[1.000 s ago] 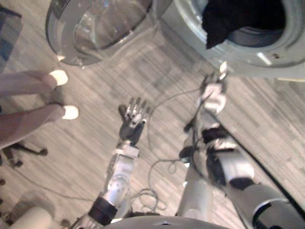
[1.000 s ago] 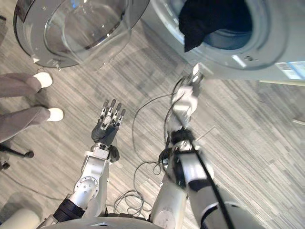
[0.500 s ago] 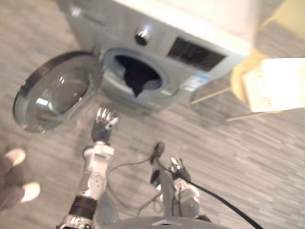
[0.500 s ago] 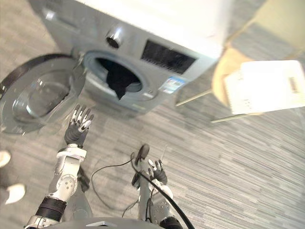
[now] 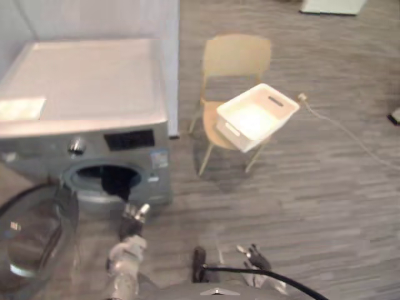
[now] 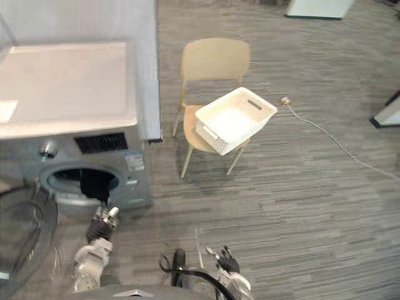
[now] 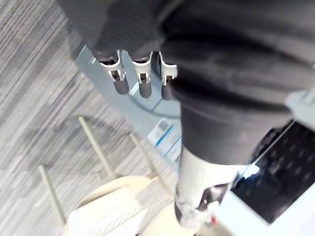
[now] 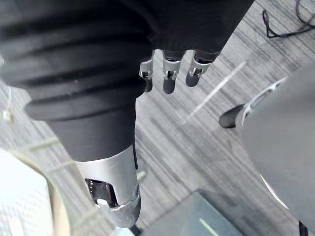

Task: Pick up the laundry basket with both hands and put the clothes into the washing machine.

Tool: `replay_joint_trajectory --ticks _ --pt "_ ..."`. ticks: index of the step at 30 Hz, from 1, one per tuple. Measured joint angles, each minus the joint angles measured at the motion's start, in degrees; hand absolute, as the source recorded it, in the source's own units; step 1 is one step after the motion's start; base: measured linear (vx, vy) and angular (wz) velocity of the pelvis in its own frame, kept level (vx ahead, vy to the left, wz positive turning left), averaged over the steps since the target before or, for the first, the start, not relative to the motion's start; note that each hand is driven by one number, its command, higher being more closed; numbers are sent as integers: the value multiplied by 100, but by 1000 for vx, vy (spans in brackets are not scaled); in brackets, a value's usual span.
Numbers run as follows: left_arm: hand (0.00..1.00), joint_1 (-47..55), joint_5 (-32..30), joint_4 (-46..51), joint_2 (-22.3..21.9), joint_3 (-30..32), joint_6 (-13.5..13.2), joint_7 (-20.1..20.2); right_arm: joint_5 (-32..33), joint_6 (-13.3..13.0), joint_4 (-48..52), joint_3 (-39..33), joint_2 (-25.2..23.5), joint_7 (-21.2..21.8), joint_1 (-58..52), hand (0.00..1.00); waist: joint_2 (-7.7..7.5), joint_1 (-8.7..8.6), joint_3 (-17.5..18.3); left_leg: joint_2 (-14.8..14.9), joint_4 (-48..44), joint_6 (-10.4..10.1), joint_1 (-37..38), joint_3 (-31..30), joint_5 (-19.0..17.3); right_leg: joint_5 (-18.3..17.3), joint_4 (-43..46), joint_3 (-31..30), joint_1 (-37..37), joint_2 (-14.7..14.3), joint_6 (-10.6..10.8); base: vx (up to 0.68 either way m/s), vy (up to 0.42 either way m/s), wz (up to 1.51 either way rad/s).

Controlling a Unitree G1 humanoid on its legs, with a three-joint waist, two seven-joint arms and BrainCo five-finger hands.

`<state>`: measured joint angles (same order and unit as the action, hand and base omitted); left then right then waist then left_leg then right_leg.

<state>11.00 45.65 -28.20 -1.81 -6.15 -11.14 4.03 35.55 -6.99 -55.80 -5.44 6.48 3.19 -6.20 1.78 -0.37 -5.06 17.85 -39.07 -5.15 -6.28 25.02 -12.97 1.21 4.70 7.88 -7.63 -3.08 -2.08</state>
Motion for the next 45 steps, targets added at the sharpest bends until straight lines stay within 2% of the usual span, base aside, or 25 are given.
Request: replay_joint_trajectory --ticks 2,4,6,8,10,11,14,16,17,18,20,21,23,26,27,29,34,36,38,39,41,42,43,44,45 --pt "0 -63 -193 -1 -10 -138 8 3 20 0 2 -252 -37 -101 -31 0 107 -17 9 -848 871 93 -109 -241 -119 30 -129 -285 78 -125 45 81 48 -96" --pt "0 -102 -282 -127 6 -207 15 7 64 0 22 -342 -147 -149 -53 0 139 -3 25 -1120 1732 437 262 -420 -261 12 23 -594 111 -301 35 61 61 -98" --pt "0 -192 -333 -305 92 -376 129 3 61 -10 136 -392 -232 -251 -90 0 18 -142 -58 -1151 2043 385 659 -118 -214 -250 515 -689 38 -273 237 107 52 -70" --pt "0 -222 -421 -401 122 -540 198 0 63 -13 150 -427 -257 -275 -95 0 54 -154 -51 -1120 2241 463 866 197 -158 -607 1110 -148 -106 0 404 81 43 -71" --pt "0 -364 -623 -411 266 -774 241 9 57 -6 250 -413 -271 -304 -137 0 47 -195 -29 -1094 2384 437 1069 311 -140 -834 1722 851 -229 735 204 181 24 -42" --pt "0 -406 -658 -410 314 -811 244 20 57 -6 309 -407 -279 -312 -171 0 41 -197 -25 -1072 2385 431 1072 310 -136 -839 1731 899 -224 874 193 226 -95 -13" --pt "0 -540 -710 -443 509 -860 258 29 57 -4 326 -390 -289 -316 -188 0 -29 -241 16 -923 2291 398 1015 36 -121 -699 1568 831 -214 1488 243 150 -182 10" --pt "0 -561 -704 -476 670 -856 264 24 61 -4 346 -390 -343 -318 -209 0 -124 -240 65 -780 2070 213 929 -151 -144 -195 1333 628 -219 1785 233 148 -320 17" --pt "0 -580 -703 -524 721 -857 280 8 68 -2 388 -370 -362 -320 -245 0 -136 -250 80 -567 1928 -8 931 -264 -200 -236 1357 383 -108 1603 688 188 -469 -1" --pt "0 -572 -701 -562 677 -847 300 2 71 -2 534 -307 -242 -324 -250 0 43 -183 72 -331 1926 -107 996 -280 -170 -257 1307 395 -43 1338 671 158 -390 -19" --pt "0 -512 -699 -582 534 -781 309 0 70 0 716 -91 -125 -317 -206 0 122 -86 89 -152 1975 -250 1128 -178 -68 -397 1158 457 48 1152 862 103 -326 -50" --pt "0 -446 -684 -655 401 -720 321 -5 62 -2 783 102 -99 -293 -117 0 224 -70 54 91 1793 -293 1202 -131 -48 -557 1043 491 199 929 823 76 -367 -46" --pt "0 -319 -640 -595 335 -621 317 -1 54 -1 790 348 -108 -223 -56 0 186 -38 32 422 1172 -358 1058 -216 44 -893 1232 464 149 683 592 -12 -330 -36" --pt "0 -60 -612 -604 285 -462 323 -8 5 -7 787 587 -115 -177 -69 0 123 -42 -20 977 -168 715 366 -557 721 -963 1032 761 461 470 419 26 -284 -10" --pt "0 12 -560 -594 286 -451 327 -13 5 -9 849 642 -135 -166 -151 0 2 25 -74 1230 -653 1070 180 -444 1264 -902 799 876 702 391 323 83 -294 0" --pt "0 123 -467 -546 219 -391 389 -26 6 -17 1037 678 -56 -125 -307 0 -4 87 -165 1584 -1274 1073 -14 -36 1160 -813 458 885 1008 249 174 75 -195 2" --pt "0 268 -293 95 151 -393 427 38 13 -5 1042 671 58 -77 -448 0 68 54 -241 787 -953 558 -385 691 330 -688 -72 911 1368 291 -25 130 -28 22" --pt "0 263 -194 100 114 -399 431 53 19 -4 1117 659 73 -70 -458 0 119 37 -247 183 431 372 -377 1025 365 -772 -42 993 1403 391 113 195 93 10" --pt "0 244 -186 103 62 -401 437 55 62 -7 1227 639 86 -70 -462 0 183 16 -232 -192 1319 497 -124 1077 491 -861 3 948 1421 445 256 190 103 13" --pt "0 206 -186 129 91 -371 426 58 66 -10 1295 645 18 -65 -427 0 81 74 -299 -310 1376 462 -88 1074 540 -820 -135 911 1450 514 297 159 84 4" --pt "0 104 -182 197 126 -299 426 58 67 -11 1322 738 -85 -68 -277 0 56 206 -438 -191 800 454 -291 896 532 -653 -398 759 1634 494 301 195 35 -29" --pt "0 123 -168 190 134 -299 429 59 67 -11 1331 798 -136 -69 -91 0 115 249 -486 -195 630 242 -511 720 348 -600 -472 690 1704 495 337 189 13 -32" --pt "0 164 -131 194 93 -315 430 59 68 -20 1347 825 -106 -68 -70 0 160 242 -457 -296 1045 214 -504 636 356 -600 -482 666 1697 491 345 148 53 -34" --pt "0 212 -84 212 34 -375 435 83 68 -25 1327 867 -89 -74 -69 0 333 254 -390 -331 1483 606 -365 718 502 -629 -545 563 1747 453 439 172 92 -35" --pt "0 209 -78 233 60 -386 436 107 68 -24 1329 985 -144 -71 -1 0 305 270 -350 -410 1569 623 -211 891 504 -644 -551 467 1766 530 470 180 96 -39"
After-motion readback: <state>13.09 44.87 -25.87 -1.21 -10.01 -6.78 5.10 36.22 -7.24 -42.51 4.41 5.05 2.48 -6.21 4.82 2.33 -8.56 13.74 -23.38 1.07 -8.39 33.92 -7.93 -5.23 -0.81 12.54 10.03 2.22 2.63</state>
